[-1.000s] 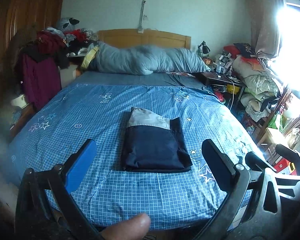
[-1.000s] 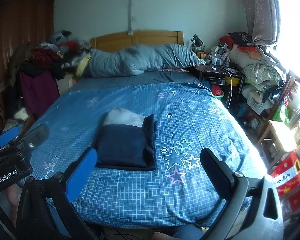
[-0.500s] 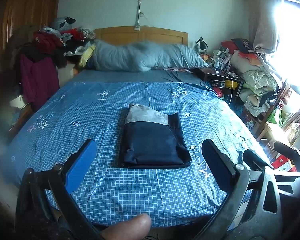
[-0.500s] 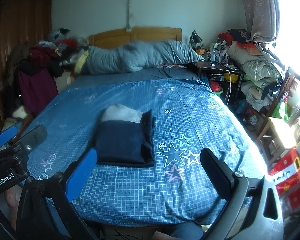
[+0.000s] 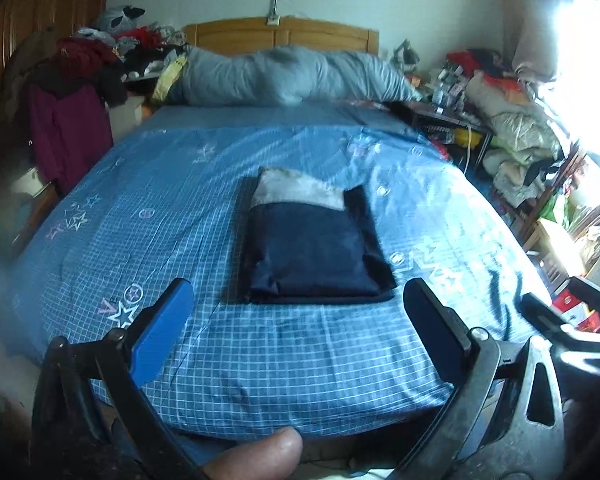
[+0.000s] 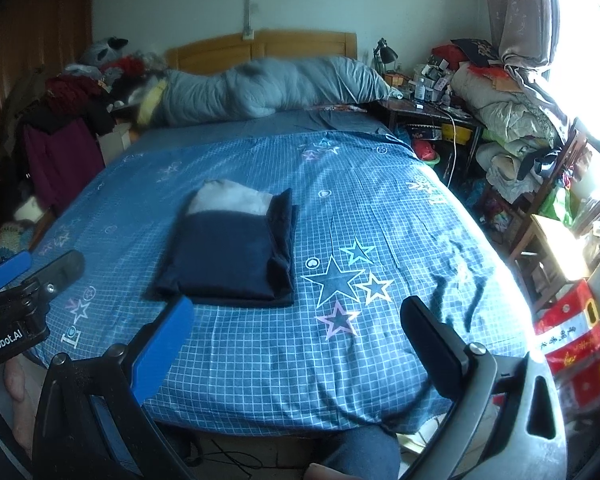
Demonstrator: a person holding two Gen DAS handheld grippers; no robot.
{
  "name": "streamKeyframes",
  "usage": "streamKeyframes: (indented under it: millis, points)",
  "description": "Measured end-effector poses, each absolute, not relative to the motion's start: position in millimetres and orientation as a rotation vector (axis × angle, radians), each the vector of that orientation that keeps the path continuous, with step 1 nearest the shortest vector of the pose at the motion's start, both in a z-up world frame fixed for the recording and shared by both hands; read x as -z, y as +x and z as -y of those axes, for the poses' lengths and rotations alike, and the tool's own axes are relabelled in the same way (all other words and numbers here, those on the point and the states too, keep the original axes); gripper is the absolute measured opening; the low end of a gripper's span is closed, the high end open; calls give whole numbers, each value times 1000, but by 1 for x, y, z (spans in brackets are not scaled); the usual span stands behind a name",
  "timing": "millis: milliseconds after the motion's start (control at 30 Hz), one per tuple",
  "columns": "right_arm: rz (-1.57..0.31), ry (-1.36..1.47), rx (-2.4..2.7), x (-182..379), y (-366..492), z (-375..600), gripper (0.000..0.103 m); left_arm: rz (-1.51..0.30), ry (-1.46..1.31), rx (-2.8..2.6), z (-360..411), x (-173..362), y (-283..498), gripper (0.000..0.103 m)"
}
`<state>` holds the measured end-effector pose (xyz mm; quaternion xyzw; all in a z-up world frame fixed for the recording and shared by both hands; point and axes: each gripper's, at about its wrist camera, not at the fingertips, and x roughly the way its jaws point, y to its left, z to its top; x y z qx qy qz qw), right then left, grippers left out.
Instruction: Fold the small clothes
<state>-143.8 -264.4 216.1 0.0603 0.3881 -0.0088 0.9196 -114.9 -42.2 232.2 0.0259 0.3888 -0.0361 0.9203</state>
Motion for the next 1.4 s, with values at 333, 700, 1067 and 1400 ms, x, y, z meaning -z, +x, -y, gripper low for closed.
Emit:
streamKeyframes:
  millis: [333,700,1067,1400]
  points:
    - [-1002,124,81,-83,-112,287,103,-994,165,-78,-22,-101,-51,103]
    - [-1114,150,112,44,-110,335,103,-1113,102,-228,-96,-23,-7,103]
    - [-1097,158,116,46,-113,335,103,-1029,34,-193,-102,-17,-5,103]
    - [-1097,165,115,47,-112,335,103,-1027,19,-185,-106,-18,-8,103]
